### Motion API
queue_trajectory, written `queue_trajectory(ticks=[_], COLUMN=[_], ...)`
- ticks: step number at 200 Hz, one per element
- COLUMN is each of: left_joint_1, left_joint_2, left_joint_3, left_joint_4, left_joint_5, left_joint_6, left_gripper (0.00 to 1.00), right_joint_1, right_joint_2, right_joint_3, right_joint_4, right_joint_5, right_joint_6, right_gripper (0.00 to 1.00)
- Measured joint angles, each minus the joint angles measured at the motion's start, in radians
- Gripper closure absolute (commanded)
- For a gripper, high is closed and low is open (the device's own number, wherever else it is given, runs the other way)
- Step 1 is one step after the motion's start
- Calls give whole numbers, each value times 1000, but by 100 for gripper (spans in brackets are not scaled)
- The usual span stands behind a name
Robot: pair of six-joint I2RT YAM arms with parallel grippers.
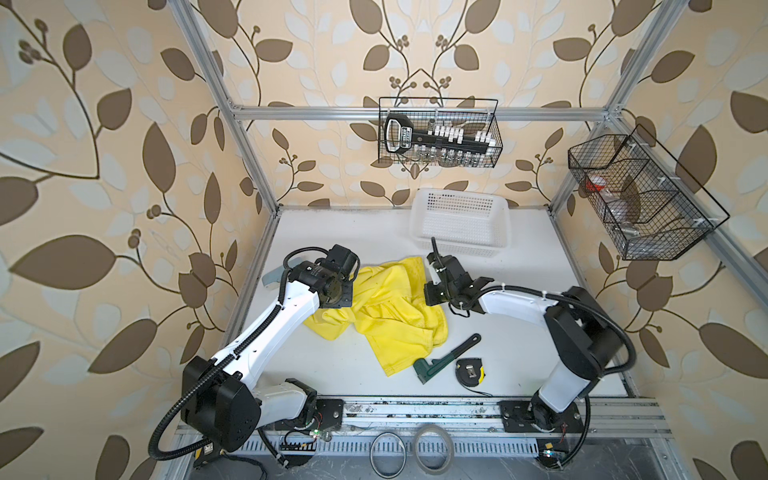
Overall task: Fold and stack the trousers
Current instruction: Flatten out the trousers at the center of the table.
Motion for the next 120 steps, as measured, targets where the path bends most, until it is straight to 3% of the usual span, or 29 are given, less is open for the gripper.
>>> queue_trajectory(ticks=[58, 120], left_joint_1=[26, 26], left_joint_2=[43, 165], left_joint_3=[306, 562], left_joint_4=[-39, -15], left_joint_5=[-83, -23], left_joint_6=[133, 280], left_gripper=[100, 100], right_joint_1=[-230, -449], right_joint_2=[-469, -603], right_joint_3=[22, 172], right_joint_4=[-114, -227], right_joint_5=[44, 2], right_joint_6=[-97, -169], right_gripper=[100, 100])
